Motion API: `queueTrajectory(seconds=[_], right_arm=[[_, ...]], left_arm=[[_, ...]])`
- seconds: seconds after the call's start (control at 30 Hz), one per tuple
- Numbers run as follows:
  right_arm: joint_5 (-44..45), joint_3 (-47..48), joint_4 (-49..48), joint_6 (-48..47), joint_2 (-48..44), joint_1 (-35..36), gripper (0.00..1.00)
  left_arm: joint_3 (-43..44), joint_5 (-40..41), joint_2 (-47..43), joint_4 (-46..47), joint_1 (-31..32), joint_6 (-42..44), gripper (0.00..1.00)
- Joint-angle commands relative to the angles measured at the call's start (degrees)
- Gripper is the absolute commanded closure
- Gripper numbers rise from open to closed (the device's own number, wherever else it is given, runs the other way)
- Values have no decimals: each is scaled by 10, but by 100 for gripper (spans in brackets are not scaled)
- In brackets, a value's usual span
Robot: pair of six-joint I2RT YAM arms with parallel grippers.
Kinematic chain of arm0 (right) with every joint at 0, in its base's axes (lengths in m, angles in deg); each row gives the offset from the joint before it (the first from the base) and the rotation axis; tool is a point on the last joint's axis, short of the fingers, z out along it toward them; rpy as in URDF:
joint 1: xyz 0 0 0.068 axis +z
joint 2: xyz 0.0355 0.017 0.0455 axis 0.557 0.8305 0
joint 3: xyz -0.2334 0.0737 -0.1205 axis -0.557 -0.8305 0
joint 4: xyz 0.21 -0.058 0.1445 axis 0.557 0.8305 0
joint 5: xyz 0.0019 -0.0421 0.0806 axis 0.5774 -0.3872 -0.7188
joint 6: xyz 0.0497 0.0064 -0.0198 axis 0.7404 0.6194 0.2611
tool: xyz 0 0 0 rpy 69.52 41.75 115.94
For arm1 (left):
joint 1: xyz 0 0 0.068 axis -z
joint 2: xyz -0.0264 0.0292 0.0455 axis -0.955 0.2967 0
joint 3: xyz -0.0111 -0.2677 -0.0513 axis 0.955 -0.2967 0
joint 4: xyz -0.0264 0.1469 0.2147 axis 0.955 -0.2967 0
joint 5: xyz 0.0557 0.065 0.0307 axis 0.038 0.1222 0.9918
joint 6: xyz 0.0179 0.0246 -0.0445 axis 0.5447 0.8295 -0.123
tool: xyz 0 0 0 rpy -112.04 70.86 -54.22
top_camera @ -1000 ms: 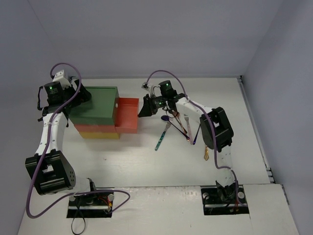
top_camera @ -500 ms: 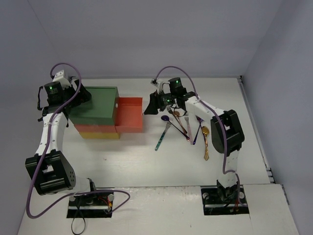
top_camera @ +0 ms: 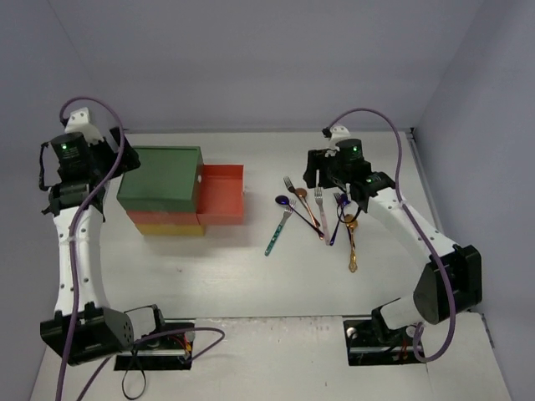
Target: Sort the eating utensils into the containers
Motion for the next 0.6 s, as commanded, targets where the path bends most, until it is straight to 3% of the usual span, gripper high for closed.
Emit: queueTrajectory(seconds=[0.0, 0.17, 0.4, 0.57], right_arm=[[178, -58, 70, 48, -59, -18, 42], [180, -141, 88, 87, -87, -60, 46], [155, -203, 89, 114, -86, -93, 51], [153, -226, 86, 122, -68, -108, 55]], left_arm=[[47, 22, -92, -30, 3, 16, 13], [-30, 42, -185, -45, 45, 19, 13], [-128, 121, -322, -81, 179, 60, 13], [-193, 120, -388, -87, 199, 47, 13]])
